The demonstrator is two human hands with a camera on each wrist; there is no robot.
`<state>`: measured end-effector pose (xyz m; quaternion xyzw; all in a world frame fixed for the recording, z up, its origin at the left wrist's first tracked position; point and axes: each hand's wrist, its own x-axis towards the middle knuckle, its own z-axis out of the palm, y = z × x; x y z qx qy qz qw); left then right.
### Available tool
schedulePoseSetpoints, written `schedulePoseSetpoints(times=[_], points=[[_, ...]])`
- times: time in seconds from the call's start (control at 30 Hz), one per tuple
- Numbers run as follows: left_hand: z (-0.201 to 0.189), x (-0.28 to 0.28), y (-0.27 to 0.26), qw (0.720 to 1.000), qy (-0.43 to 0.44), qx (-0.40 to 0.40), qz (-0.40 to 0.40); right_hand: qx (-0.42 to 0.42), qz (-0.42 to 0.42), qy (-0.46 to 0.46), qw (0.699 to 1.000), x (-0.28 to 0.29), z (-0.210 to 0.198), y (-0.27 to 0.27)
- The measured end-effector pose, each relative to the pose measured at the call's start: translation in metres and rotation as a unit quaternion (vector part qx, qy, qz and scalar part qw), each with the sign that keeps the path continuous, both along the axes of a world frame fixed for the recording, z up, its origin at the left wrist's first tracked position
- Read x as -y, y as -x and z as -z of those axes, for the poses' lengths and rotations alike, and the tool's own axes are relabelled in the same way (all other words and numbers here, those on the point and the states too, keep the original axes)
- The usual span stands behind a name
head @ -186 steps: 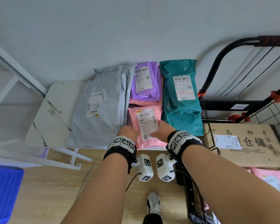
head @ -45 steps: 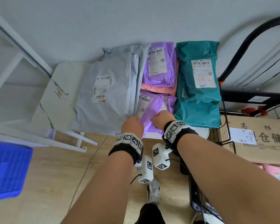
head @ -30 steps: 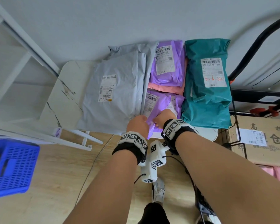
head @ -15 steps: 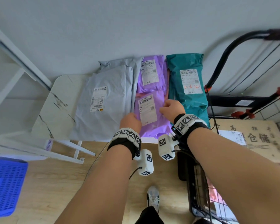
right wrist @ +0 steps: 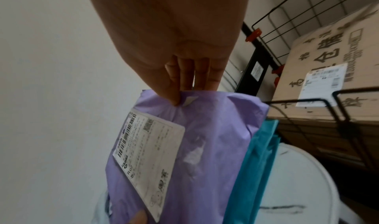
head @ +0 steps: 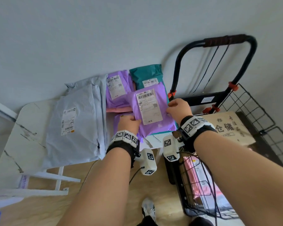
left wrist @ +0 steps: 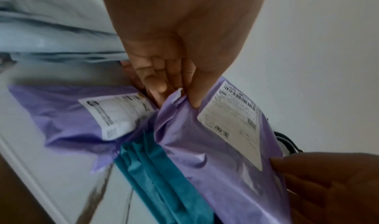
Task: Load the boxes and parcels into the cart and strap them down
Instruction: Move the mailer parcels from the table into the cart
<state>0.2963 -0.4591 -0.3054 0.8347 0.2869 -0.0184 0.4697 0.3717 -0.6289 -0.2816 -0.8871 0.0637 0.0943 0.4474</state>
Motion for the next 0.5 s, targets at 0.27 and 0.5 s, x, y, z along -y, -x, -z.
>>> schedulePoseSetpoints(times=[0.27, 0.5], points=[[0.005, 0.093, -0.02, 0.999, 0.001, -0.016, 0.047, -0.046, 0.035, 0.021, 0.998, 0.105, 0.01, 0.003], [0.039, 0.197, -0.033, 0.995, 0.033, -0.078, 0.055, -0.104, 0.068, 0.058, 0.991, 0.213, 0.037, 0.003]])
